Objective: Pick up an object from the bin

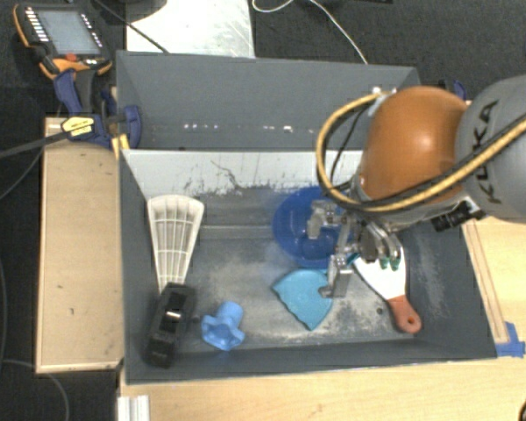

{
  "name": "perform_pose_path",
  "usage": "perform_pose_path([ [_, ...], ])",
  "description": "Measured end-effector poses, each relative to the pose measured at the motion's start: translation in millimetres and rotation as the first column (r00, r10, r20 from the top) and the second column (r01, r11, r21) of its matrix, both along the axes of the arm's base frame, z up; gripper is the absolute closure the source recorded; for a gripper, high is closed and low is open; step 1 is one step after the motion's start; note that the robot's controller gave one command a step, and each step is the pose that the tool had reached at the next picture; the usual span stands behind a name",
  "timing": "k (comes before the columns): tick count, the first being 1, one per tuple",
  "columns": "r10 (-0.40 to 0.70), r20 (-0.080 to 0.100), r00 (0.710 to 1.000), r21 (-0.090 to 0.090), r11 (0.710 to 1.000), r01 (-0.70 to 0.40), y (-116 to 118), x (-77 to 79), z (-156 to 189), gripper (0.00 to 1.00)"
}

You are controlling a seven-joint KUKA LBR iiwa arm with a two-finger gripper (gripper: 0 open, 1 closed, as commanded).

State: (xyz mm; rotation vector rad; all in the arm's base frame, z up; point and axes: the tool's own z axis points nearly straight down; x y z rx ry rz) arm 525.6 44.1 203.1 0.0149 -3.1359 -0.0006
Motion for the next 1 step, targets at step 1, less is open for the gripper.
perform_pose_path([
  [1, -0.002, 0.008, 1.0, 0.001, 1.0, 0.002, -0.3, 1.5, 4.6, 0.0],
])
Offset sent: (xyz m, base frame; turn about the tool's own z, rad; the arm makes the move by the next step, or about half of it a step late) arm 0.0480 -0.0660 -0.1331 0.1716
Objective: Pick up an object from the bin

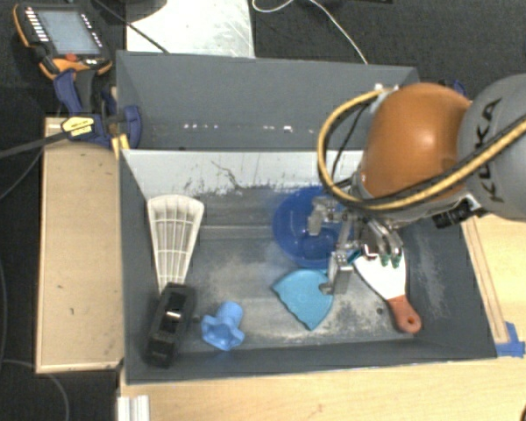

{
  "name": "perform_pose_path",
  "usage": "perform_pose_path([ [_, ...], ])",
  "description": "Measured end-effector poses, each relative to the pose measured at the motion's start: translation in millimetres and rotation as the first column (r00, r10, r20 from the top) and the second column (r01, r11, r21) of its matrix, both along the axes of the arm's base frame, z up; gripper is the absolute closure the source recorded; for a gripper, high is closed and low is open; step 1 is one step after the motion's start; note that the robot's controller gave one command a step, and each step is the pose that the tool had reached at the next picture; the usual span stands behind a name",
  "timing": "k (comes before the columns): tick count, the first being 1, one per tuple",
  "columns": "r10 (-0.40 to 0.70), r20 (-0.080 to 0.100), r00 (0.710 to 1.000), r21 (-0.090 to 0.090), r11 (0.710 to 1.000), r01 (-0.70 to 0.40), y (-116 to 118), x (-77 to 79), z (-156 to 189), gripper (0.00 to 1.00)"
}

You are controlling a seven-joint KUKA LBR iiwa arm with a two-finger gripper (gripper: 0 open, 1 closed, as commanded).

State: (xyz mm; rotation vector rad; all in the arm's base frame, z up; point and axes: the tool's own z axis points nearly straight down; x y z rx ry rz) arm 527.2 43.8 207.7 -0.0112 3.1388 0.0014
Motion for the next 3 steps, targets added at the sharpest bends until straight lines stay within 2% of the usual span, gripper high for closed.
perform_pose_path([
  [1, -0.137, -0.006, 0.99, 0.0, 0.991, 0.137, -58.2, 43.1, -119.9, 0.0],
  [2, -0.275, -0.021, 0.961, -0.008, 0.961, 0.275, -45.0, 50.1, -136.4, 0.0],
  [3, -0.489, -0.029, 0.872, -0.012, 0.872, 0.489, -27.0, 42.1, -136.8, 0.0],
])
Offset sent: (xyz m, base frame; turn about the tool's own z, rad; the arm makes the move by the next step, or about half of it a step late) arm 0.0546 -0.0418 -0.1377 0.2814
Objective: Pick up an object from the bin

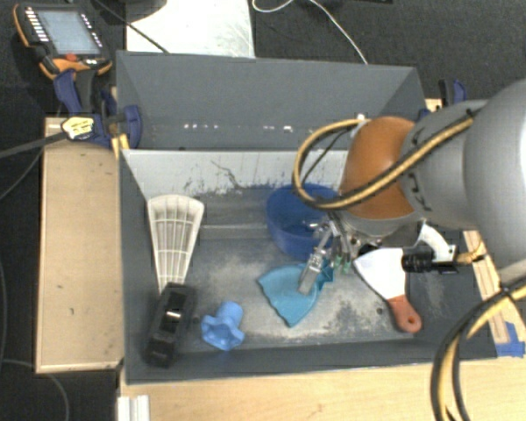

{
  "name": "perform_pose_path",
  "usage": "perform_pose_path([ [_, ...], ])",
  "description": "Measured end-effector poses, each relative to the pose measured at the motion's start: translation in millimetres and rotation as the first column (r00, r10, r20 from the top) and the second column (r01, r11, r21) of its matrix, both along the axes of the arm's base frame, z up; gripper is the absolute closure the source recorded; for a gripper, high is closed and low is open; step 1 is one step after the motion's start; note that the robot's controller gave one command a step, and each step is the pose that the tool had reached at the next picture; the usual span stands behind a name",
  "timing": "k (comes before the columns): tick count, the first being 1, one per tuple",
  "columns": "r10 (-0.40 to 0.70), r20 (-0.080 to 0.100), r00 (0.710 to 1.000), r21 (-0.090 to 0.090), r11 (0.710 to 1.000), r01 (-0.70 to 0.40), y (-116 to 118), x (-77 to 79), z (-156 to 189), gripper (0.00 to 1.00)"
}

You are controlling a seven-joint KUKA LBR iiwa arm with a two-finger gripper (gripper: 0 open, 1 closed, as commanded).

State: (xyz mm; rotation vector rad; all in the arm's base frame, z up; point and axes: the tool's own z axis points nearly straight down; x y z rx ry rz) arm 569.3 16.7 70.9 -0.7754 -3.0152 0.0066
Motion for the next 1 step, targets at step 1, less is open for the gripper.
perform_pose_path([
  [1, 0.201, -0.002, 0.98, 0.006, 0.98, -0.201, -13.1, 4.8, 1.3, 0.0],
])
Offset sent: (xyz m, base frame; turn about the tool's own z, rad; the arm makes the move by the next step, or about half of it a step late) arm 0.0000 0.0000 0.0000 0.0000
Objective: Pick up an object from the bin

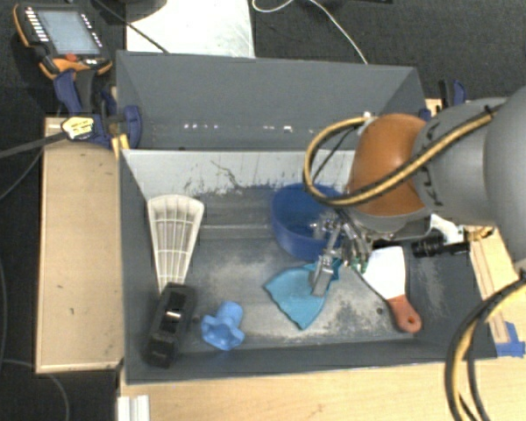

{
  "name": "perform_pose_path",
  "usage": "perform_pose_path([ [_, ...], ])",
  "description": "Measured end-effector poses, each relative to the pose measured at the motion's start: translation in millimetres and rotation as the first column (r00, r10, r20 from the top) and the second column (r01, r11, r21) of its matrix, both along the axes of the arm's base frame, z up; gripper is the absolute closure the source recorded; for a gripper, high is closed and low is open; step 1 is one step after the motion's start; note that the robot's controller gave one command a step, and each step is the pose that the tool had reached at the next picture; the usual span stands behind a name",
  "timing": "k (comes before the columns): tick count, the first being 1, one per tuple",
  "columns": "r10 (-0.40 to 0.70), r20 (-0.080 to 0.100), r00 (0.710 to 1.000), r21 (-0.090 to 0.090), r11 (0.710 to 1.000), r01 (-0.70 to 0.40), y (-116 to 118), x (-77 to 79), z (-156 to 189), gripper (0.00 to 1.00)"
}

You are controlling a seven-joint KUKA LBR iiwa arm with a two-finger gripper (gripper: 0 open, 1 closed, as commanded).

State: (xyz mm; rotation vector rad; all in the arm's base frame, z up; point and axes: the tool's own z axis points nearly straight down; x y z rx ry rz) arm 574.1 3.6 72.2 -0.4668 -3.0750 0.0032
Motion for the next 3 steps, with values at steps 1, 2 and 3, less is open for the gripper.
perform_pose_path([
  [1, -0.19, -0.023, 0.982, -0.004, 0.982, 0.19, 17.1, -9.2, 0.2, 1.0],
  [2, -0.19, -0.023, 0.982, -0.004, 0.982, 0.19, 17.1, -9.2, 0.2, 1.0],
  [3, -0.189, -0.027, 0.982, -0.004, 0.982, 0.189, 17.6, -10.9, 5.1, 1.0],
])
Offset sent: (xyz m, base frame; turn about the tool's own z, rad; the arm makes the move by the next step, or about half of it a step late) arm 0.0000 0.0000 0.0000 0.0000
